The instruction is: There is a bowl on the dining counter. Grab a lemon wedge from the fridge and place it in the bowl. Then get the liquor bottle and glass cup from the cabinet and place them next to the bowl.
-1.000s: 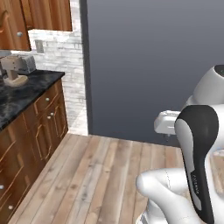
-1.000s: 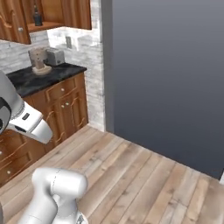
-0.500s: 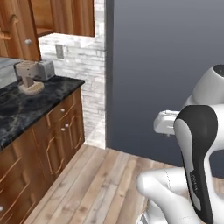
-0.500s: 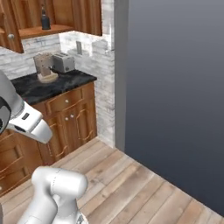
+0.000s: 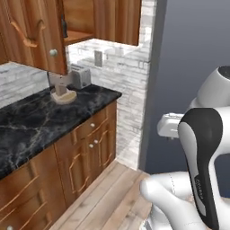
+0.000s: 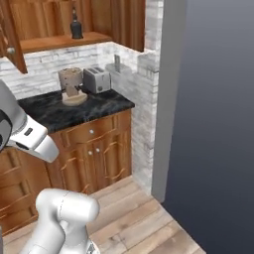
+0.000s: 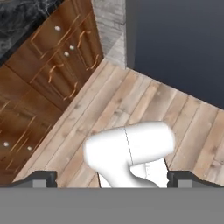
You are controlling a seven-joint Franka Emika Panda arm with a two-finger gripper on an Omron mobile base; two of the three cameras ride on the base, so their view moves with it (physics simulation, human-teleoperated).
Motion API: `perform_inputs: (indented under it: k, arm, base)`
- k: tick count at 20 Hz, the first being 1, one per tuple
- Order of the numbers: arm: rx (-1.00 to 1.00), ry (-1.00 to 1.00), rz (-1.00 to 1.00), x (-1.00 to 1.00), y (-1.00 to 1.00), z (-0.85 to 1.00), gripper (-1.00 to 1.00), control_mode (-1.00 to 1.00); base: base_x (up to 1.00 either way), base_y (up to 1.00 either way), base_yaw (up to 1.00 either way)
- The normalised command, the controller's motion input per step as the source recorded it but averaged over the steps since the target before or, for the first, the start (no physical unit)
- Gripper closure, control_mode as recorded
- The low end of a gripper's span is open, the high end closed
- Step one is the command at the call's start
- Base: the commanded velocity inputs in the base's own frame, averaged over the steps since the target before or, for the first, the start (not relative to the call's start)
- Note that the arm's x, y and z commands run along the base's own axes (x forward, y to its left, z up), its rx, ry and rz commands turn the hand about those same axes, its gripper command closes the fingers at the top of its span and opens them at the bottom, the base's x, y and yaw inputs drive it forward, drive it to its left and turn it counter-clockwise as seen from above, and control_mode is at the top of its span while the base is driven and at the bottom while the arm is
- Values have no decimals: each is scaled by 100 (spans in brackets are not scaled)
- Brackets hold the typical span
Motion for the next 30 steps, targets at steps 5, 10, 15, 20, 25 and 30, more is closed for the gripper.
perform_inputs:
  k: [5,10,15,20,25,30]
  arm:
    - [0,0,0,0,0,0,-100,100]
    - [0,0,0,0,0,0,-100,100]
    - [0,0,0,0,0,0,-100,100]
    - [0,0,0,0,0,0,-100,100]
    - [0,0,0,0,0,0,-100,100]
    - [0,0,0,0,0,0,-100,100]
  base:
    - [100,-9,49]
    - [100,-28,49]
    - [100,-44,49]
    - [97,-39,53]
    - [64,-40,53]
    - [25,-26,39]
